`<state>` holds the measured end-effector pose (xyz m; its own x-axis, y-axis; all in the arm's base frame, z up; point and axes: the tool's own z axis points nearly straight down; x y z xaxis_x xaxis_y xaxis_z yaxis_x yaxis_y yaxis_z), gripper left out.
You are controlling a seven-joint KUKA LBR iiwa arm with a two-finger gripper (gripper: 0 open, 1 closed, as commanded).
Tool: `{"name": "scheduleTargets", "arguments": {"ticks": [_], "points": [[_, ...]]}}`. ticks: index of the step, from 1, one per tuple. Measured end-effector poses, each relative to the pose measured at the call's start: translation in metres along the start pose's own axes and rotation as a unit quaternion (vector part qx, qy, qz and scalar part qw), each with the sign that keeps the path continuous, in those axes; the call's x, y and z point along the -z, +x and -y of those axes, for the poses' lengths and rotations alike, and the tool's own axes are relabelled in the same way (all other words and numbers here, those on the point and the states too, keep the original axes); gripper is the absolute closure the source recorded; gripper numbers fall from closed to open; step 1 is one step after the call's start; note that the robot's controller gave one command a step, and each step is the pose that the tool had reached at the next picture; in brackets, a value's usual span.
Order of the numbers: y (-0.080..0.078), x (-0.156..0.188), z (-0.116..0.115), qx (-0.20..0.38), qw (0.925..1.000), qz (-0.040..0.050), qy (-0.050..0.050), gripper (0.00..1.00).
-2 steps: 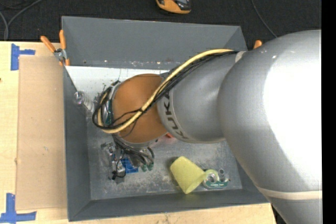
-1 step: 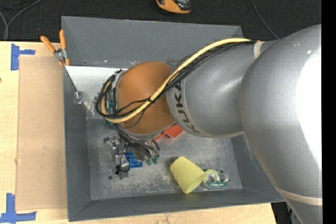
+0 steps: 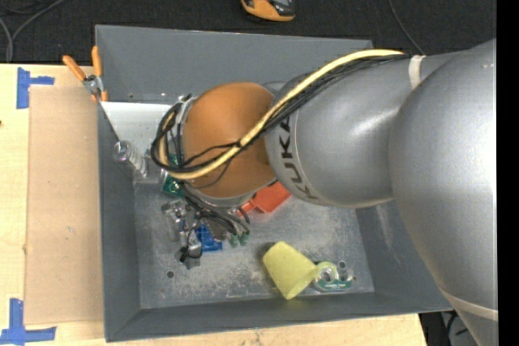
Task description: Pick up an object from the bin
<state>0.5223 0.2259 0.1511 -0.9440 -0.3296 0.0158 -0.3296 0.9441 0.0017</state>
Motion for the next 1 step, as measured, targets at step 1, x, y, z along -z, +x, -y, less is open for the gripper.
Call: {"name": "scheduleTargets", "arguments": {"ticks": [1], "points": [[0.0005,0.0058,-0.0002,-0.001,1.0,-0.0009,0.0,1.0]]}}
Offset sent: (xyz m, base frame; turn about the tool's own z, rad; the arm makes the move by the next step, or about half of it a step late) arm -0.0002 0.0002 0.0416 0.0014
